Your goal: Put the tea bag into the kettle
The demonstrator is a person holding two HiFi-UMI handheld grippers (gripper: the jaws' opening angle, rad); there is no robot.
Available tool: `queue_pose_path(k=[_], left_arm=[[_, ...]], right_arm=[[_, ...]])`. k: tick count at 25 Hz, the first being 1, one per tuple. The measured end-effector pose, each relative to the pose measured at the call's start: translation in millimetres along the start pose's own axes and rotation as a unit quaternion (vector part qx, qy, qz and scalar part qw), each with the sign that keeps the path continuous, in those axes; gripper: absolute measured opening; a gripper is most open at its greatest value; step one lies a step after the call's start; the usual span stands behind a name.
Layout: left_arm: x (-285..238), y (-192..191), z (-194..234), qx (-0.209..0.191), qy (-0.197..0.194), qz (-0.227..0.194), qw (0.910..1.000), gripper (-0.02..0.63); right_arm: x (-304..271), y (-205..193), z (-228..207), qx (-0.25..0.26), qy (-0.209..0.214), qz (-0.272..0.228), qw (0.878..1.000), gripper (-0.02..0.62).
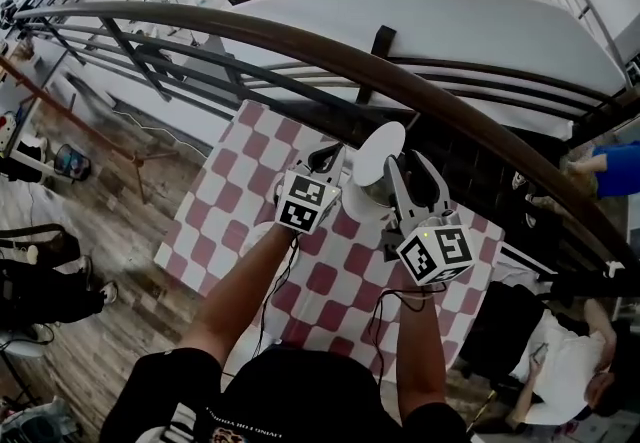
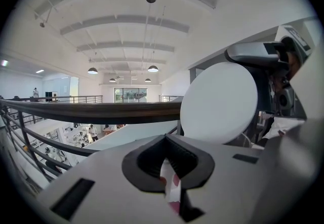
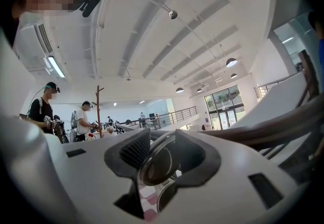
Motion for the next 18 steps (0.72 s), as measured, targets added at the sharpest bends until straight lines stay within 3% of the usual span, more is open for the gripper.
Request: queue_pose_path(k=[12, 18], left_arm=[[40.3, 17.0, -3.6, 0.01, 0.006, -0.021, 0.9997, -0.002], [75.8, 2.9, -6.0, 0.019, 0.017, -0.01, 0.9996, -0.002]], right_arm=[[22.2, -13.0, -1.0, -0.009, -0.009, 0.013, 1.0, 0.143], [31.5, -27.1, 11.8, -0.012, 0.0, 0.03, 0.999, 0.143]])
Point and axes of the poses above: the fingertips, and each gripper's own axes: x backward along the fingers, z to its left, y out of its top, the point moved 3 cm from there along x, backward along the fingers, and after that the axes turned 5 degrees about -x, right-handed, at the moved point
